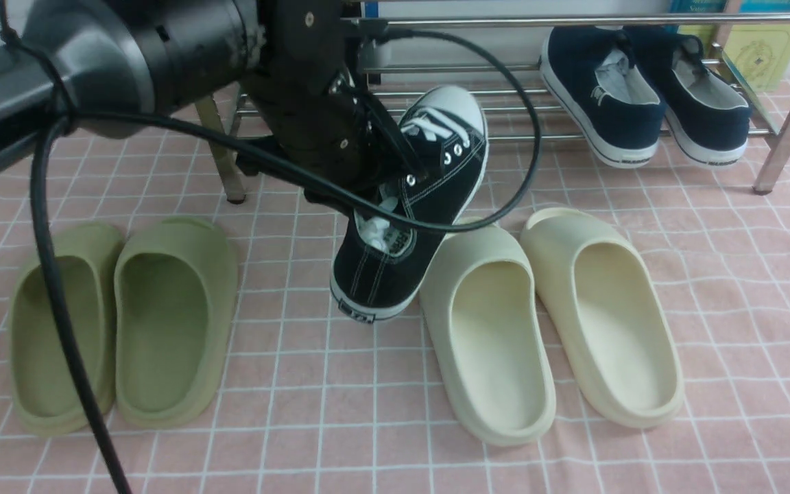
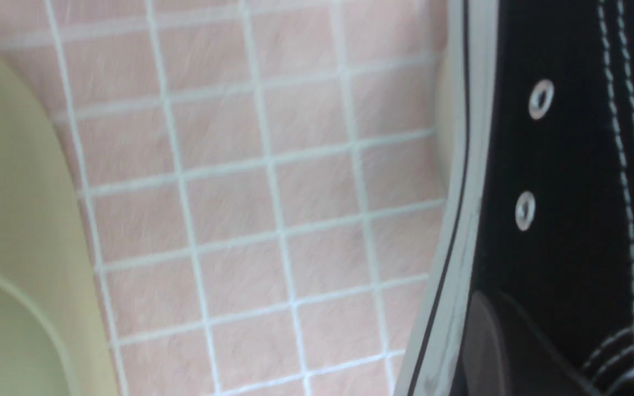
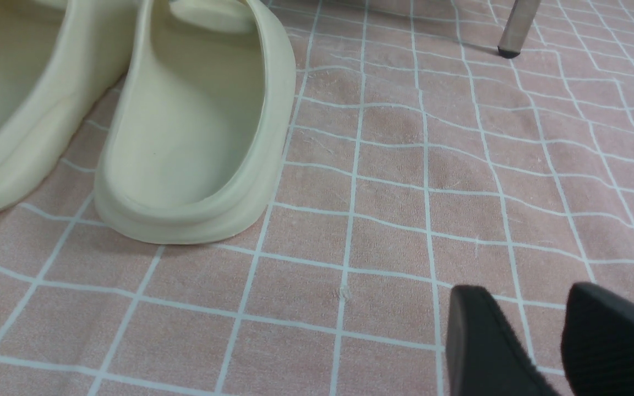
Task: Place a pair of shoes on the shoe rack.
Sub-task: Use the left arm to put a shoe into the shoe rack
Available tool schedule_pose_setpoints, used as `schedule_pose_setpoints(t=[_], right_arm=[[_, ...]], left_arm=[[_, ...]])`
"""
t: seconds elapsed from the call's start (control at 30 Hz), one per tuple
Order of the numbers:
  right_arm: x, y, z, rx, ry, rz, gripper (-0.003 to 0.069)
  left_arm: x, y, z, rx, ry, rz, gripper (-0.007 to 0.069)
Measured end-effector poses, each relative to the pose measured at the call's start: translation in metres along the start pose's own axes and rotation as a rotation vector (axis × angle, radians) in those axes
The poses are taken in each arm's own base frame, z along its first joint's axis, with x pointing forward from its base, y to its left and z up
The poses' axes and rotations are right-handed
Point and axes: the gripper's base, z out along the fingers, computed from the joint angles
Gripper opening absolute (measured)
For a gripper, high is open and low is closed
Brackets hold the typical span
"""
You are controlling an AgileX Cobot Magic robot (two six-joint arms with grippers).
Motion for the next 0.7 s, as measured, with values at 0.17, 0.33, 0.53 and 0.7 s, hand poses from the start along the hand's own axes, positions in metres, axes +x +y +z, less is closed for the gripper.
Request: schedule_pose_setpoints(t=[0.17,0.33,0.53,0.7], right_arm=[[0.0,0.0,0.0,0.0,0.0,0.0,0.0238],[0.0,0.0,0.0,0.0,0.0,0.0,0.0238],[0.0,0.0,0.0,0.0,0.0,0.0,0.0238],[0.0,0.0,0.0,0.0,0.0,0.0,0.0238]], left_arm=[[-0.008,-0.004,0.012,0.034,-0.068,-0.033,0.0033],[-0.015,-0.009,0.036,0.068,-0.129,-0.082,0.0033],[-0.024,-0.016,0.059,0.128,-0.234,-0.096,0.0034],[-0.038,-0.013,0.074,0.156,-0.304,-0.15,0.0035]])
